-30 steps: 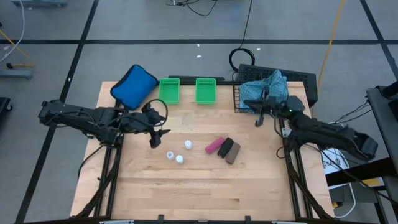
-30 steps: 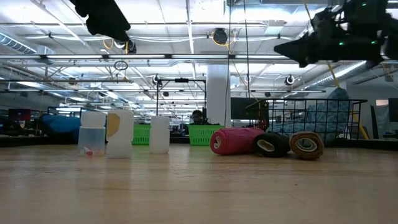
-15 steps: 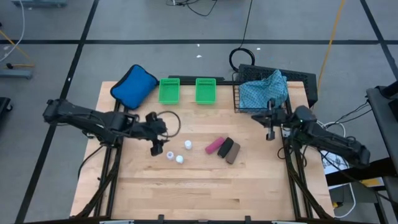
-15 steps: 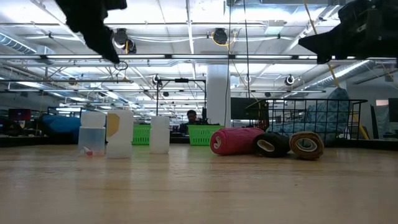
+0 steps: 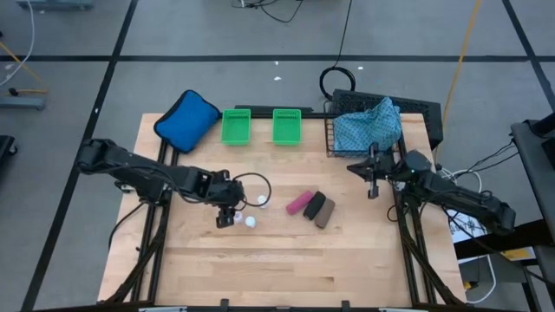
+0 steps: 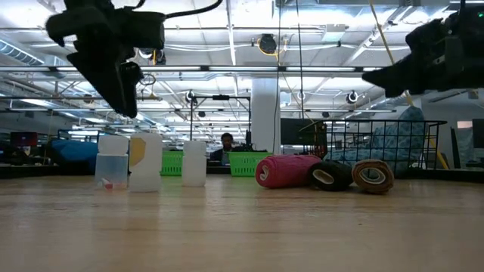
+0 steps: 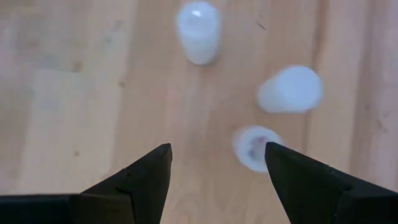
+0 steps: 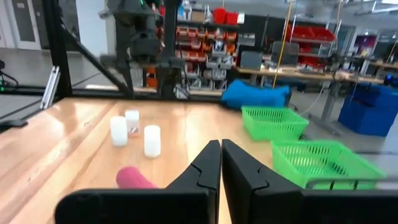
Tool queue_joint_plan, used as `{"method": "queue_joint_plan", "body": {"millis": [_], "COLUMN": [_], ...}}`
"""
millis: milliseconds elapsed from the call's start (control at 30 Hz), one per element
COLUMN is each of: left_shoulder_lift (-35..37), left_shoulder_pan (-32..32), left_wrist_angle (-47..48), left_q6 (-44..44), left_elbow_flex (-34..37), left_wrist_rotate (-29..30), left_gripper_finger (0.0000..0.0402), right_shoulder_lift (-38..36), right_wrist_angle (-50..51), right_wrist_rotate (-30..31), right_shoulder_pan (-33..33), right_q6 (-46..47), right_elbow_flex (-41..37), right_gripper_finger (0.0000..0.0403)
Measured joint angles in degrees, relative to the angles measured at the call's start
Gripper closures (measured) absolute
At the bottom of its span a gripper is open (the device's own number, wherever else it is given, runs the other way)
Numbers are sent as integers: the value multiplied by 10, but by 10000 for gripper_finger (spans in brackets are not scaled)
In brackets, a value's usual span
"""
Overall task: Pick & place medical supplies in basket/bin
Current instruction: Put the left transparent pill bottle into the left green bin
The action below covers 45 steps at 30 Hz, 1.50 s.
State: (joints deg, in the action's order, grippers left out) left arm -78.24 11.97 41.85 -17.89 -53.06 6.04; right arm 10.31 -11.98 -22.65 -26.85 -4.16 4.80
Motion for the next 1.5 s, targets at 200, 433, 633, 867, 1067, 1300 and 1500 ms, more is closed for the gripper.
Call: {"method": "queue_joint_plan", "body": {"millis": [200, 433, 633, 867, 1067, 1300, 1500], "left_shoulder_lift": [-3, -9, -24, -40, -56, -81, -88], "left_shoulder_pan": [24, 38, 41, 40, 37, 34, 34], "left_wrist_angle": [-1, -5, -25, -15, -10, -2, -1], "left_q6": [11, -2, -2, -4, -9, -4, 2], "left_elbow_flex": [0, 0, 0, 0, 0, 0, 0], "left_wrist_rotate": [-33, -30, -30, -17, -7, -16, -16], "left_gripper_finger": [133, 133, 133, 133, 133, 133, 133], "right_shoulder_lift": [1, 4, 5, 9, 13, 18, 20], "right_wrist_angle": [4, -29, -36, -34, -36, -35, -36], "right_wrist_rotate": [0, 0, 0, 0, 0, 0, 0], "right_shoulder_pan": [0, 0, 0, 0, 0, 0, 0], "right_q6": [-4, -13, -15, -15, -15, -15, -15], "right_elbow_flex": [-37, -38, -39, -39, -39, -40, -40], "right_gripper_finger": [396, 395, 396, 397, 397, 396, 395]}}
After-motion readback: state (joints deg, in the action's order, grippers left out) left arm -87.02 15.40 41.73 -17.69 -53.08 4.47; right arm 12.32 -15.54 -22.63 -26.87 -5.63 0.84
